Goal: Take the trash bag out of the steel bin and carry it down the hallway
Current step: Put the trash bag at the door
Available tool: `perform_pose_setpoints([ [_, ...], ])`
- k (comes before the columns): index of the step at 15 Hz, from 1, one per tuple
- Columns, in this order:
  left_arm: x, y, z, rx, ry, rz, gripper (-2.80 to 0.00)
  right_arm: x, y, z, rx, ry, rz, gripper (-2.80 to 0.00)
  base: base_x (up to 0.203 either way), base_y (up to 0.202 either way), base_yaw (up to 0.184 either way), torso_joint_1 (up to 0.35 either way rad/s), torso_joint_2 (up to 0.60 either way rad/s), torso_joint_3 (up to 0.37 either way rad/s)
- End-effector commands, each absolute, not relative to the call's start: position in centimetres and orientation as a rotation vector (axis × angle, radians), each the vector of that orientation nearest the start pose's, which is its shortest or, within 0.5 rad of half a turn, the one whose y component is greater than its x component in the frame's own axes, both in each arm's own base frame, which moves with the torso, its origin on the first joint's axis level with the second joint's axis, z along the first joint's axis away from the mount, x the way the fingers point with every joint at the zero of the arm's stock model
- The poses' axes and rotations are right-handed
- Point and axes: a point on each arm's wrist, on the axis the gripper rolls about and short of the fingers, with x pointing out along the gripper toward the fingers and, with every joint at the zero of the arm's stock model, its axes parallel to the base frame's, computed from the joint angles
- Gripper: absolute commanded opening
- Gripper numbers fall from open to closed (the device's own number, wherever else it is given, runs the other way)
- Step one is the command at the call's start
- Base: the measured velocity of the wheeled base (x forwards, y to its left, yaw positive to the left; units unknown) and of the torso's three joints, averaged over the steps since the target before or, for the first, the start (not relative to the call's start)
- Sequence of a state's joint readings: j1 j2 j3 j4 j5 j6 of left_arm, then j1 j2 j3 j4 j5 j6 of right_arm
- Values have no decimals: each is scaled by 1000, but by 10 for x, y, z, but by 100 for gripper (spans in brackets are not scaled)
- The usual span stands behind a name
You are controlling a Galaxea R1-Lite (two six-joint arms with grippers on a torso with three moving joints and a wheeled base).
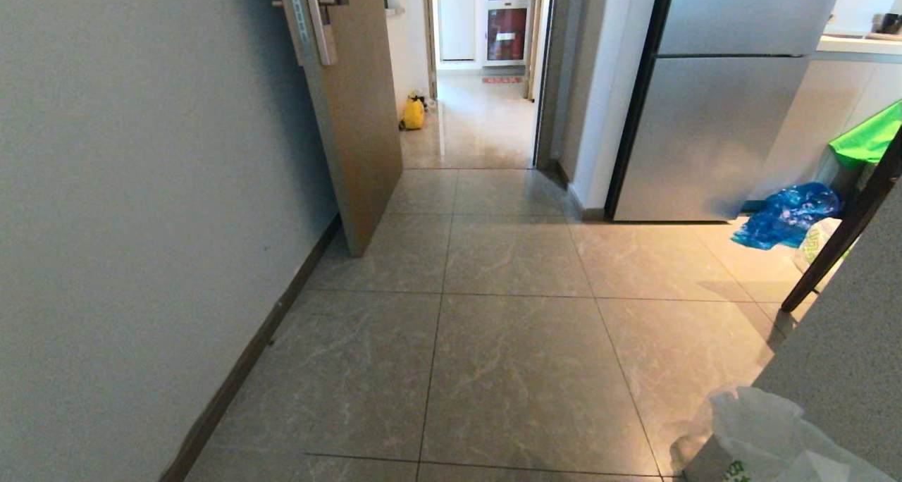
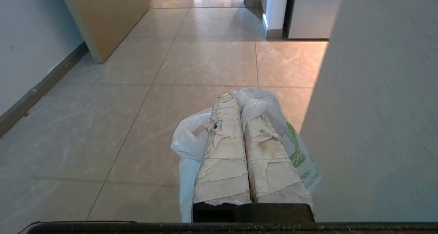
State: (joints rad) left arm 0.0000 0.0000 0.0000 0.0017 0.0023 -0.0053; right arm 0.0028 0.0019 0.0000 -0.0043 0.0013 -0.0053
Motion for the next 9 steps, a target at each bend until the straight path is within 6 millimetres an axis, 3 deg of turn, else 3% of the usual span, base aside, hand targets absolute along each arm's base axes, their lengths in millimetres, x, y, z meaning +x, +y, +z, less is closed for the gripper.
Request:
perform_pose_setpoints([
  [1,-23,0,75,-6,2,3,-280,-23,0,76,-6,-3,5,-280,190,0,1,2,2,2],
  [9,-23,0,75,-9,2,3,-280,-23,0,76,-6,-3,5,-280,188,0,1,1,4,4],
])
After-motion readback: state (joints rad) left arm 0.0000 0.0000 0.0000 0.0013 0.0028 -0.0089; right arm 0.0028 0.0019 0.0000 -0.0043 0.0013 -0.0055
